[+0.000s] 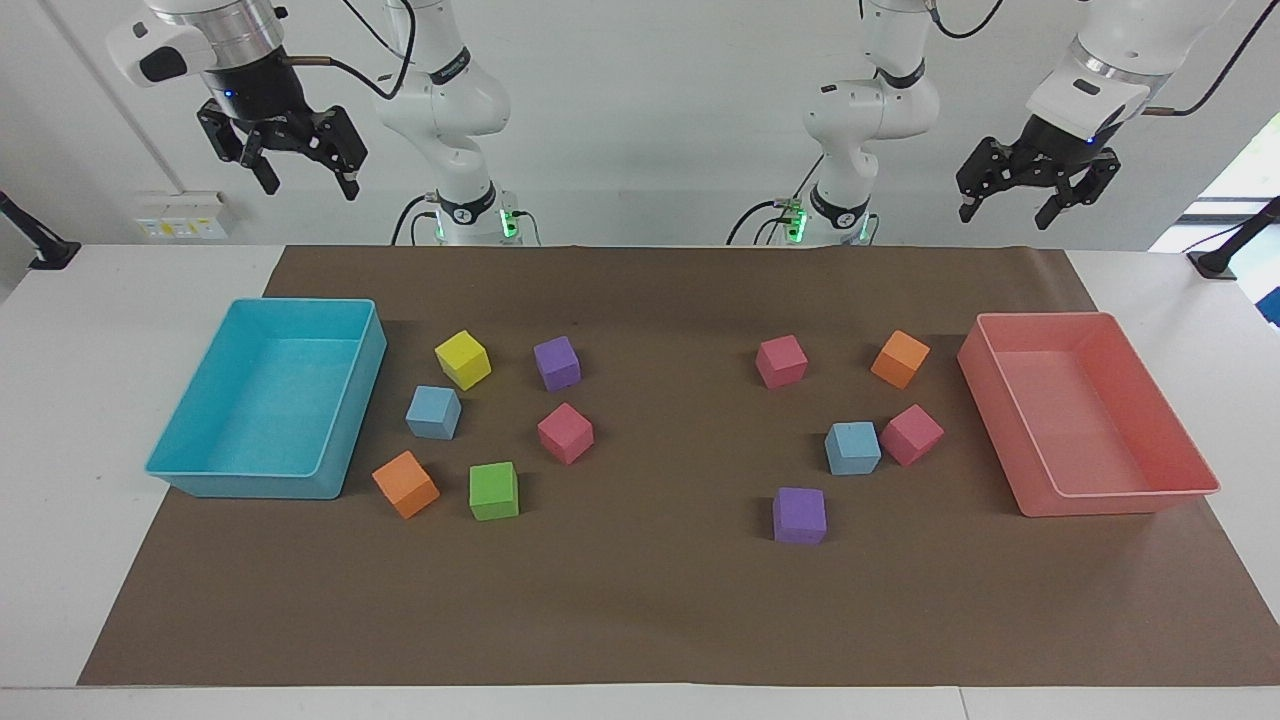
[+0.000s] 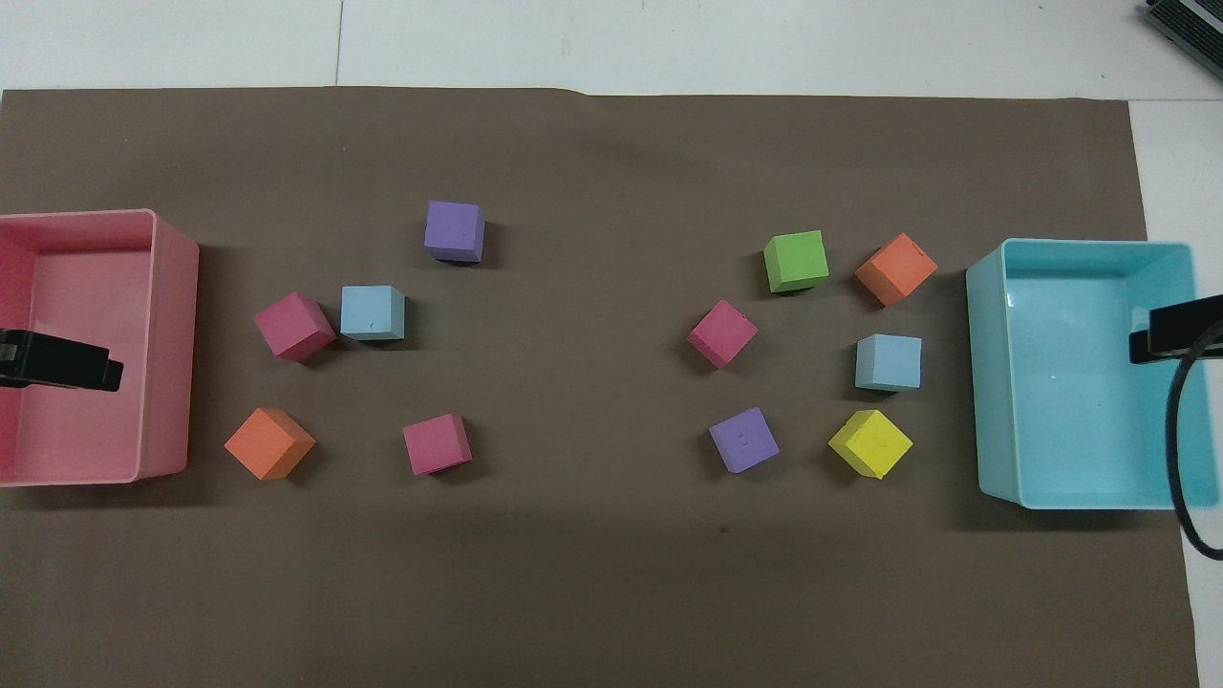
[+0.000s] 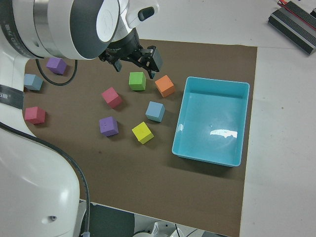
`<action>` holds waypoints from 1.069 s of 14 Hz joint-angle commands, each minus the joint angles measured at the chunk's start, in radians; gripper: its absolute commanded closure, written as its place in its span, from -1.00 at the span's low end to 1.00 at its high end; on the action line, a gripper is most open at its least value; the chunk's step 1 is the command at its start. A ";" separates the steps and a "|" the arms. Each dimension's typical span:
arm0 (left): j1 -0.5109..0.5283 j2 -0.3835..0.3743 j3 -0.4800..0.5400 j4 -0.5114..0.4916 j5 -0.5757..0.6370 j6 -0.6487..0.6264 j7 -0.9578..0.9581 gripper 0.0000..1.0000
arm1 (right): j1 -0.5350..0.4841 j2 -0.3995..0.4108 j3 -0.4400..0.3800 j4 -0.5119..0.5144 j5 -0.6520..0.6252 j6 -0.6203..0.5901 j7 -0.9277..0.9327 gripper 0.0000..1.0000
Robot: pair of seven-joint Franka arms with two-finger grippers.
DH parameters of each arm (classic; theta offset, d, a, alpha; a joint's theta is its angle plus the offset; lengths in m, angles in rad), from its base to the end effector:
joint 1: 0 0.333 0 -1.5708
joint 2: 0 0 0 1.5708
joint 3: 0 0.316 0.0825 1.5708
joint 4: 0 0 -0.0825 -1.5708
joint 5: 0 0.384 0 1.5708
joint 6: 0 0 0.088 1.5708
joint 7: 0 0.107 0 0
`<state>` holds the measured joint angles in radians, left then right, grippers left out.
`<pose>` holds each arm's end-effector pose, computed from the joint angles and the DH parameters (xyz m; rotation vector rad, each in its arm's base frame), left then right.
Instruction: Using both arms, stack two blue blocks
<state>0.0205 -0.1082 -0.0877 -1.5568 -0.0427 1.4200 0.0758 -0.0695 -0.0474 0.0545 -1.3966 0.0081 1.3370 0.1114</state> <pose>0.5023 -0.0419 0.6751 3.0998 -0.2300 -0.0449 0.5106 -0.0057 0.7093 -3.1307 0.1954 0.0196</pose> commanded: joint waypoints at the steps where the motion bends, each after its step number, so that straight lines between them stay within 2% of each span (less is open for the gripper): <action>1: 0.010 0.001 -0.006 -0.005 0.018 0.013 -0.001 -1.00 | -0.013 -0.031 0.004 -0.048 -0.013 0.021 -0.019 -1.00; 3: 0.009 -0.001 -0.006 -0.006 0.017 0.011 -0.007 -1.00 | -0.012 -0.022 0.004 -0.056 -0.013 0.036 -0.016 -1.00; 9: 0.010 0.001 -0.006 -0.002 0.009 -0.007 -0.004 -1.00 | -0.001 -0.011 0.005 -0.212 -0.013 0.243 -0.013 -1.00; 15: 0.010 0.001 -0.006 -0.002 0.009 -0.007 -0.005 -1.00 | 0.004 0.049 0.007 -0.330 -0.011 0.396 -0.012 -1.00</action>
<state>0.0205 -0.1073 -0.0875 -1.5574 -0.0410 1.4195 0.0758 -0.0665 -0.0128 0.0589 -1.6800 0.0080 1.6808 0.1114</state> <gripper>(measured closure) 0.000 0.000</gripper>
